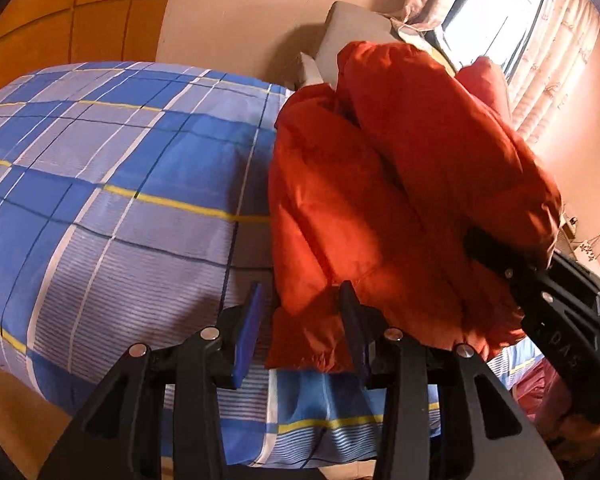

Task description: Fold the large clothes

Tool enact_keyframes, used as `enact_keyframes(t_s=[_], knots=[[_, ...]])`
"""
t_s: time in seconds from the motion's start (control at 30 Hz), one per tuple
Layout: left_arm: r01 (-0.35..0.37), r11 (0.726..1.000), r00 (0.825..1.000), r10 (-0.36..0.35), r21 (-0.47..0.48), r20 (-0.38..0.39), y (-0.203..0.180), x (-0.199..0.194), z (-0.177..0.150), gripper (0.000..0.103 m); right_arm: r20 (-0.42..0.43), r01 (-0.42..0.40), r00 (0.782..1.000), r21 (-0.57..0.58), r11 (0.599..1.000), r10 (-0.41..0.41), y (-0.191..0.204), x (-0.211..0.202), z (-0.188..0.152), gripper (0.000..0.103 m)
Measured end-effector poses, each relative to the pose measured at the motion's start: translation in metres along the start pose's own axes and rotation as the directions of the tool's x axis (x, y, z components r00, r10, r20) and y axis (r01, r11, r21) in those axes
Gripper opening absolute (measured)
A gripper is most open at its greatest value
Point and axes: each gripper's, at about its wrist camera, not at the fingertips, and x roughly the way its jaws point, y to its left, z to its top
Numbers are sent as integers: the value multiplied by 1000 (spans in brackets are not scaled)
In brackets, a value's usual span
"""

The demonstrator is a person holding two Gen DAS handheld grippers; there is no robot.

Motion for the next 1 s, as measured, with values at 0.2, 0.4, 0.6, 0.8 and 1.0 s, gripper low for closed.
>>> enact_keyframes(t_s=[0.2, 0.4, 0.6, 0.8, 1.0], knots=[[-5, 1000, 1000, 5, -30, -14, 5, 1, -8, 38, -6, -16, 1000, -50, 999, 16, 11, 7, -5, 14], [-6, 998, 1000, 5, -59, -16, 8, -2, -13, 37, -8, -40, 999, -102, 994, 40, 21, 12, -11, 14], [-30, 997, 999, 29, -73, -18, 6, -7, -22, 37, -5, -59, 998, -153, 986, 59, 27, 17, -20, 14], [-66, 994, 998, 65, -85, -17, 5, -12, -30, 38, -1, -95, 995, -150, 984, 96, 25, 21, -28, 14], [-90, 990, 996, 88, -112, -18, 4, -16, -39, 39, -3, -124, 992, -195, 973, 126, 26, 27, -33, 14]])
